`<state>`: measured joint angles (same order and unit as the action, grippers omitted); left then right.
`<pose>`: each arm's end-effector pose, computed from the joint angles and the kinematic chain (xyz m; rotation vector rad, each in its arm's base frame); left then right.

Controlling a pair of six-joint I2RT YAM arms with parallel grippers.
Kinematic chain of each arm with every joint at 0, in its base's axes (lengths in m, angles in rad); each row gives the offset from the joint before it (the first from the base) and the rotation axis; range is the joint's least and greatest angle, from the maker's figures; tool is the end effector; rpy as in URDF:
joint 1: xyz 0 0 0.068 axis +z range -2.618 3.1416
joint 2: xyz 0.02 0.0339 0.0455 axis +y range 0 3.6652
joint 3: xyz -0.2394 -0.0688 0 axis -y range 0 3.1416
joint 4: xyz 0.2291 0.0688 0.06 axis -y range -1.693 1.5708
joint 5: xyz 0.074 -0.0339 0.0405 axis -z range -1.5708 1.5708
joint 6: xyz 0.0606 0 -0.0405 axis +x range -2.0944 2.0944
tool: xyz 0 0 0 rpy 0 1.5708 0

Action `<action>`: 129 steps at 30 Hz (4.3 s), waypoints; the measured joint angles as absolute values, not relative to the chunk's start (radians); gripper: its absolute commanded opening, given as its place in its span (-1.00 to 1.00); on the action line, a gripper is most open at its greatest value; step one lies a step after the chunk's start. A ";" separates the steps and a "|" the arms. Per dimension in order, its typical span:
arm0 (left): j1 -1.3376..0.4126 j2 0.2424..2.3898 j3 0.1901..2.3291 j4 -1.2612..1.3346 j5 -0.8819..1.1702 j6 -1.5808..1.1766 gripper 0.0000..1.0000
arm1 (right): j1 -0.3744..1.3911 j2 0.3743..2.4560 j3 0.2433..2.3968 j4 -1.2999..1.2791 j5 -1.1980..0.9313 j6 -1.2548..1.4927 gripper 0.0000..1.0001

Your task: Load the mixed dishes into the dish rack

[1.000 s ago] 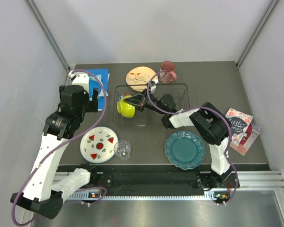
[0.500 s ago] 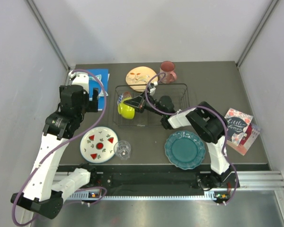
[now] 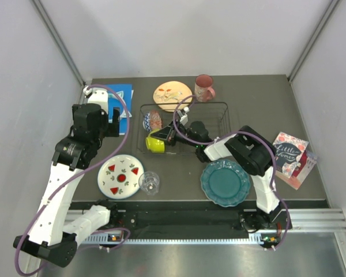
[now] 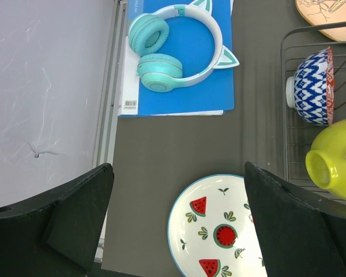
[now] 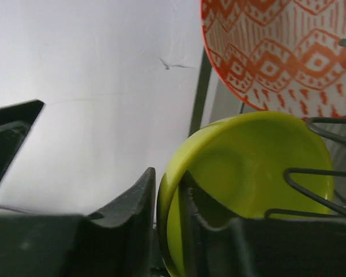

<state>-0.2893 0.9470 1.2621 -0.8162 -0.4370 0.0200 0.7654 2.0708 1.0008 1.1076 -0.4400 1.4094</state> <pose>0.1918 -0.0303 0.3739 0.0485 2.0321 0.2832 0.2894 0.3139 0.1563 0.1828 1.9418 1.9441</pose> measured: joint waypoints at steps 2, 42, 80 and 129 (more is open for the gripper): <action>-0.289 0.947 1.264 -0.817 -0.435 0.020 0.98 | 0.766 2.068 1.001 1.076 -0.438 1.388 0.28; -0.281 0.985 1.313 -0.823 -0.386 -0.006 0.98 | 0.856 1.995 1.363 0.215 -0.413 0.823 0.99; -0.269 0.969 1.279 -0.828 -0.362 0.004 0.98 | 0.794 1.821 1.281 -0.023 -0.397 0.630 0.99; 0.282 1.577 0.934 -0.746 0.279 0.740 0.43 | 0.798 1.033 0.818 -0.229 -0.044 0.481 0.97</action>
